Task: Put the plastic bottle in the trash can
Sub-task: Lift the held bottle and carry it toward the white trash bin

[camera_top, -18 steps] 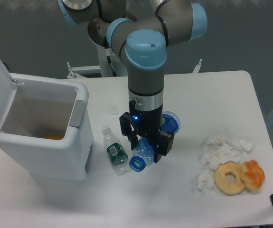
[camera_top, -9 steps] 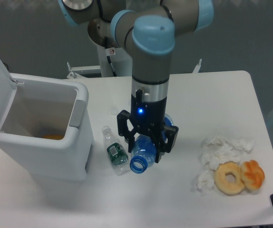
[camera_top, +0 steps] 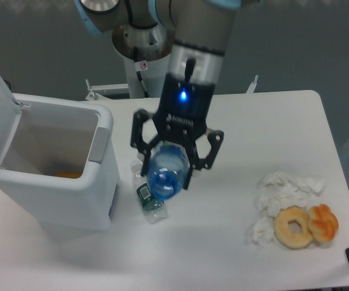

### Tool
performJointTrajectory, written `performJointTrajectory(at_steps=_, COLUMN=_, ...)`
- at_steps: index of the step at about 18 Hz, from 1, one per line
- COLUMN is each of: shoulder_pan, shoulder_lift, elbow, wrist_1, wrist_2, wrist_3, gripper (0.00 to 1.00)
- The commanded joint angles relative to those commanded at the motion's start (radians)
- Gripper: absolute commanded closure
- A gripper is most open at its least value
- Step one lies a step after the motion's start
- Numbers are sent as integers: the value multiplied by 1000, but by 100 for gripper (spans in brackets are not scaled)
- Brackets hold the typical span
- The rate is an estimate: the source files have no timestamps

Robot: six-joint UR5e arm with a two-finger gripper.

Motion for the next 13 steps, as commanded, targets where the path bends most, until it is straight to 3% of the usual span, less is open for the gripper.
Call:
performJointTrajectory(at_steps=7, shoulder_pan=-31, shoulder_lift=49, elbow=-11, wrist_1=6, wrist_2=-58, wrist_3=-25, gripper=26)
performJointTrajectory(at_steps=13, shoulder_pan=-109, shoulder_lift=58, elbow=-18, wrist_1=6, wrist_2=-60, wrist_3=-64, gripper=25)
